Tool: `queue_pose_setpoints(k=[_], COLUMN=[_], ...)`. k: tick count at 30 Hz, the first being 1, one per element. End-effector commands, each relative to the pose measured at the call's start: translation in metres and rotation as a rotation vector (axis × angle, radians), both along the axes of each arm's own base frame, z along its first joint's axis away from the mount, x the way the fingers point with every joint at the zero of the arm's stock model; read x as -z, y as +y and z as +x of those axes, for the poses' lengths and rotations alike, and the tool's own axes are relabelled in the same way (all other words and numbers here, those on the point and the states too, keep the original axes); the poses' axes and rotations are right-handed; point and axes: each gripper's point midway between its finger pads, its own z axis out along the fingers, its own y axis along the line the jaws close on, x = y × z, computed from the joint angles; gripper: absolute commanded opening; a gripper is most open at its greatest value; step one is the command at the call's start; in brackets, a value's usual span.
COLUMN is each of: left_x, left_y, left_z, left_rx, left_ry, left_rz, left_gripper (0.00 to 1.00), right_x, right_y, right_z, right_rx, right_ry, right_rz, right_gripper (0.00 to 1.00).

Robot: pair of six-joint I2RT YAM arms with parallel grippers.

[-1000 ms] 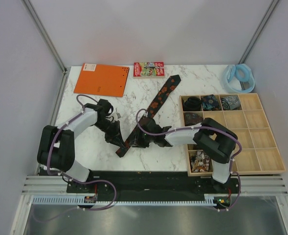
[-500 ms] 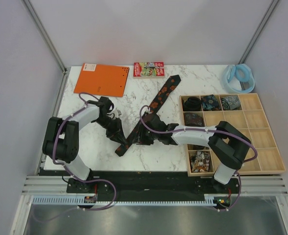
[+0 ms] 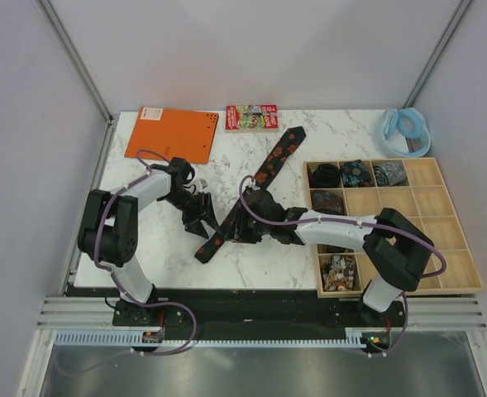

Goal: Roll the ties
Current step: Roll the tie at the center of the board.

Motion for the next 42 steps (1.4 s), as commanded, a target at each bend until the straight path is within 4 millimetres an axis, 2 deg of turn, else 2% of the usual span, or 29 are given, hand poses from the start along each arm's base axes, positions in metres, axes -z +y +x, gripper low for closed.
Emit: queue_pose_setpoints(k=[1,3,6,9,10,14,16,17,18,20,25,28,31,37,42], left_x=[-0.015,-0.023,-0.036,-0.052,-0.054,-0.065,-0.058,-0.059,-0.068,-0.057,-0.071,-0.064,-0.055,-0.051,-0.041], left_y=[0.0,0.003,0.022,0.042,0.046,0.06,0.067,0.067,0.069,0.073,0.079,0.079,0.078,0.082,0.073], left_z=[0.02,0.026,0.033,0.029,0.026,-0.006,-0.02,-0.023,-0.027,-0.038,-0.043,-0.046,-0.05,-0.053,-0.053], left_rx=[0.006,-0.009,-0.067,-0.164,-0.186,-0.307,-0.361,-0.407,-0.439,-0.496,-0.618,-0.651,-0.685,-0.758,-0.741], left_ry=[-0.09,-0.128,-0.206,-0.289,-0.305,-0.368,-0.372,-0.377,-0.43,-0.417,-0.533,-0.523,-0.494,-0.502,-0.481], left_rz=[-0.002,0.017,0.121,0.21,0.229,0.253,0.268,0.257,0.236,0.241,0.197,0.186,0.176,0.174,0.156], left_gripper=[0.55,0.55,0.55,0.55,0.55,0.54,0.54,0.52,0.5,0.45,0.45,0.46,0.46,0.43,0.43], right_x=[-0.018,-0.021,-0.024,-0.024,-0.027,-0.017,-0.017,-0.01,-0.007,-0.001,0.006,0.006,0.01,0.024,0.038], right_y=[0.0,0.003,0.01,0.018,0.021,0.032,0.037,0.039,0.041,0.045,0.053,0.056,0.055,0.052,0.047], right_z=[0.002,0.0,-0.002,-0.003,-0.003,-0.003,-0.001,-0.001,-0.001,0.001,0.005,0.007,0.01,0.013,0.01], right_rx=[-0.004,-0.017,-0.042,-0.063,-0.074,-0.11,-0.127,-0.136,-0.14,-0.15,-0.162,-0.166,-0.166,-0.171,-0.171], right_ry=[-0.041,-0.042,-0.046,-0.047,-0.046,-0.031,-0.033,-0.023,-0.019,-0.015,-0.014,-0.017,-0.022,-0.014,0.017], right_rz=[0.02,0.029,0.037,0.044,0.052,0.045,0.048,0.037,0.033,0.023,0.013,0.014,-0.007,-0.058,-0.102], right_gripper=[0.36,0.36,0.36,0.35,0.35,0.34,0.34,0.34,0.34,0.34,0.31,0.3,0.3,0.3,0.29])
